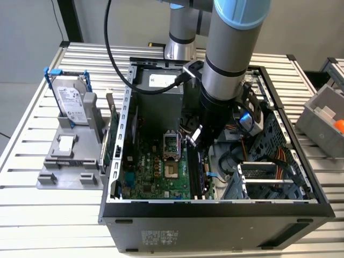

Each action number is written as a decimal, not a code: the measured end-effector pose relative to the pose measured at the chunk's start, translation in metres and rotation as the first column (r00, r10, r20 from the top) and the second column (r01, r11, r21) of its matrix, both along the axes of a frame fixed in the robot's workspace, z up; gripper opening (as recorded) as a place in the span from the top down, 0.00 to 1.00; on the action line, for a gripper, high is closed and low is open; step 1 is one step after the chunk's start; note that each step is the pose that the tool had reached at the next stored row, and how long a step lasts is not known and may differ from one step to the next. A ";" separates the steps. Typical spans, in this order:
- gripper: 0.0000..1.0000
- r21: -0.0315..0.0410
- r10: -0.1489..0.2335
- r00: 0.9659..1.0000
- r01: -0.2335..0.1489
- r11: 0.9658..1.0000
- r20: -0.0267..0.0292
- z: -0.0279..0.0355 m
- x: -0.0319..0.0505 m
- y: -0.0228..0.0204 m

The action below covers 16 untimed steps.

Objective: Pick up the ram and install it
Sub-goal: 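Press down the ram until it locks into place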

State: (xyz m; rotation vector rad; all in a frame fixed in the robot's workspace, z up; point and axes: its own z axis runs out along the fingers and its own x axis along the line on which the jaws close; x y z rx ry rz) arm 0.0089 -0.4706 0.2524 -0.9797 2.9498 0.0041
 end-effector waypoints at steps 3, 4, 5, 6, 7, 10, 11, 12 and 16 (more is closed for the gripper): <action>1.00 0.000 0.025 1.000 -0.025 1.000 0.000 0.0000 0.0000 0.0000; 1.00 0.000 0.034 0.999 -0.034 0.999 0.000 0.0000 0.0000 0.0000; 1.00 0.000 0.042 0.999 -0.042 0.999 0.000 0.0000 0.0000 0.0000; 1.00 0.000 0.052 0.999 -0.052 0.999 0.000 0.0000 0.0000 0.0000; 1.00 0.000 0.060 0.998 -0.060 0.998 0.000 0.0000 0.0000 0.0000; 1.00 0.000 0.088 0.996 -0.088 0.996 0.000 0.0000 0.0000 0.0000; 1.00 0.000 0.097 0.995 -0.097 0.995 0.000 0.0000 0.0000 0.0000; 1.00 0.000 0.105 0.994 -0.105 0.994 0.000 0.0000 0.0000 0.0000; 1.00 0.000 0.135 0.991 -0.135 0.991 0.000 0.0000 0.0000 0.0000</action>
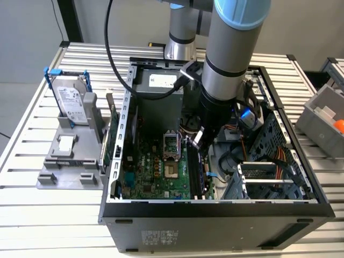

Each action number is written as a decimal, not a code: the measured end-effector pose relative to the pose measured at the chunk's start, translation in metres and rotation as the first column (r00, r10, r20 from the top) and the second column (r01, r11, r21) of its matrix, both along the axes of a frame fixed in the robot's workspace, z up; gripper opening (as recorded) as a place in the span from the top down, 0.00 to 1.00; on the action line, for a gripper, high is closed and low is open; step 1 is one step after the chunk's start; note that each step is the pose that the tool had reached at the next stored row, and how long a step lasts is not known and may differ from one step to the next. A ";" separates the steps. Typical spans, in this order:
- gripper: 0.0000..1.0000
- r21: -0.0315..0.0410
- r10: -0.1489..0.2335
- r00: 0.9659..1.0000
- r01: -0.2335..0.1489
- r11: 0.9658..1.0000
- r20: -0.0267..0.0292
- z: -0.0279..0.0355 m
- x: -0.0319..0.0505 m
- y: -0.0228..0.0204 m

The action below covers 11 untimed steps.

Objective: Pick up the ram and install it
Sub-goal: 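Press down the ram until it locks into place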

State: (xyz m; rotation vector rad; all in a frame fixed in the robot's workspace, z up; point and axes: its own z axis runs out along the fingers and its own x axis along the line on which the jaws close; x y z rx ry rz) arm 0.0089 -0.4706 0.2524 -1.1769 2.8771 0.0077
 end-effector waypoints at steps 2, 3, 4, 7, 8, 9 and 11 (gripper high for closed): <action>1.00 0.000 0.010 1.000 -0.010 1.000 0.000 0.0000 0.0000 0.0000; 1.00 0.000 0.016 1.000 -0.016 1.000 0.000 0.0000 0.0000 0.0000; 1.00 0.000 0.022 1.000 -0.022 1.000 0.000 0.0000 0.0001 0.0000; 1.00 0.000 0.040 0.999 -0.040 0.999 0.000 0.0000 0.0001 0.0000; 1.00 0.000 0.046 0.999 -0.046 0.999 0.000 0.0000 0.0002 0.0000; 1.00 0.000 0.052 0.999 -0.052 0.999 0.000 0.0000 0.0002 0.0000; 1.00 0.000 0.066 0.998 -0.066 0.998 0.000 -0.0001 0.0003 0.0000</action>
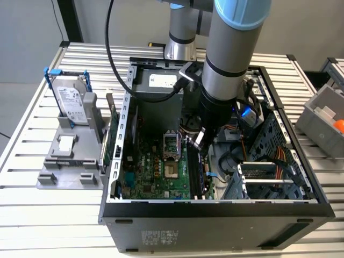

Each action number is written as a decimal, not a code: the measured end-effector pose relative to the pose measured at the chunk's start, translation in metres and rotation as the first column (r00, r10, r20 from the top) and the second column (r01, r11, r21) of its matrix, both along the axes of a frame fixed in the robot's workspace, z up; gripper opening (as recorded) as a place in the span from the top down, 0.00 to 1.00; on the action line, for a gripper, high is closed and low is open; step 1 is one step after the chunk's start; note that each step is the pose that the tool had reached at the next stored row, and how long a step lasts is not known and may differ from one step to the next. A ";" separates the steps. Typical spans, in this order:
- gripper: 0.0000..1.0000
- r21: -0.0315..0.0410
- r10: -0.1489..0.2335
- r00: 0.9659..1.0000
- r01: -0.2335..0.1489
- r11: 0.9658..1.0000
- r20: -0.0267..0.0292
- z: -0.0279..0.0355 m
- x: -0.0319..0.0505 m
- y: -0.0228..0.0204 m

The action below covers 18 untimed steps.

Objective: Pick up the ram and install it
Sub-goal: 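Press down the ram until it locks into place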

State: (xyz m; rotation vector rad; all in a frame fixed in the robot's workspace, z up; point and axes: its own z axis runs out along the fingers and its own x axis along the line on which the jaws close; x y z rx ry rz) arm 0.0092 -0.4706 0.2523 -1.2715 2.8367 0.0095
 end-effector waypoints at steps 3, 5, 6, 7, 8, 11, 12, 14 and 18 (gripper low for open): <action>1.00 0.003 0.032 0.999 -0.032 0.999 0.000 -0.0005 0.0004 -0.0001; 1.00 0.009 0.053 0.999 -0.053 0.999 0.000 -0.0009 0.0005 0.0000; 1.00 0.011 0.066 0.998 -0.066 0.998 0.000 -0.0013 0.0006 0.0000; 1.00 0.015 0.076 0.997 -0.076 0.997 0.001 -0.0014 0.0006 0.0000; 1.00 0.020 0.085 0.996 -0.085 0.996 0.001 -0.0018 0.0006 0.0000; 1.00 0.030 0.110 0.994 -0.110 0.993 0.002 -0.0030 0.0007 0.0000; 1.00 0.034 0.117 0.993 -0.117 0.993 0.003 -0.0033 0.0007 0.0000; 1.00 0.043 0.131 0.991 -0.131 0.990 0.004 -0.0038 0.0012 0.0000; 1.00 0.060 0.164 0.986 -0.164 0.985 0.006 -0.0051 0.0018 0.0000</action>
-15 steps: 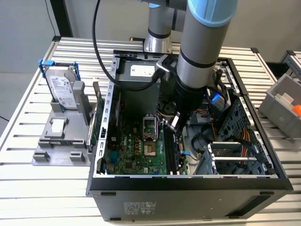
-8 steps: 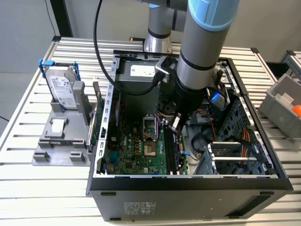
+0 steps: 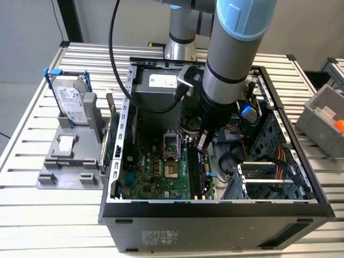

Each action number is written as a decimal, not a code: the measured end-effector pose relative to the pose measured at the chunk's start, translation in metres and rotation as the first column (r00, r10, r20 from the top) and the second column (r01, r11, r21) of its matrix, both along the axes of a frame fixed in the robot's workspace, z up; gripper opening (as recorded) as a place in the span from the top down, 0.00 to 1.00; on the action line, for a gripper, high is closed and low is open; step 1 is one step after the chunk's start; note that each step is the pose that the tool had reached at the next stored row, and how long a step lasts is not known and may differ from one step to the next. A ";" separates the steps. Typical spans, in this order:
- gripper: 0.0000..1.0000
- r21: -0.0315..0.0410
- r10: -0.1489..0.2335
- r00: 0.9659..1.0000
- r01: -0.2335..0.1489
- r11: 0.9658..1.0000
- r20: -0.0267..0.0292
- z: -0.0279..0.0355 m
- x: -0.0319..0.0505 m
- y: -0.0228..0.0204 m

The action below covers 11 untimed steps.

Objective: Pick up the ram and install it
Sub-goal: 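Press down the ram until it locks into place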

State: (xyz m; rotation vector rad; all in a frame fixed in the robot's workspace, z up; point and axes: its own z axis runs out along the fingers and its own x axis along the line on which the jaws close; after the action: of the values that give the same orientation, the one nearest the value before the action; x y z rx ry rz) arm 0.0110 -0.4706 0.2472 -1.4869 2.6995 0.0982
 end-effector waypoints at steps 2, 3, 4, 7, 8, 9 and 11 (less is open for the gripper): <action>1.00 0.001 0.023 1.000 -0.023 1.000 -0.002 -0.0005 0.0000 0.0000; 1.00 0.001 0.034 0.999 -0.034 0.999 -0.002 -0.0005 0.0001 0.0000; 1.00 0.001 0.043 0.999 -0.043 0.999 -0.005 -0.0005 0.0001 -0.0001; 1.00 0.002 0.072 0.997 -0.072 0.997 -0.010 -0.0008 0.0003 0.0000; 1.00 0.002 0.084 0.996 -0.084 0.996 -0.011 -0.0008 0.0004 -0.0001; 1.00 0.002 0.096 0.995 -0.096 0.995 -0.011 -0.0008 0.0007 -0.0001; 1.00 0.002 0.119 0.993 -0.119 0.993 -0.011 -0.0008 0.0016 0.0000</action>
State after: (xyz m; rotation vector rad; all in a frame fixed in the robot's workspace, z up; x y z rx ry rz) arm 0.0127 -0.4707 0.2463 -1.6508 2.6171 0.1132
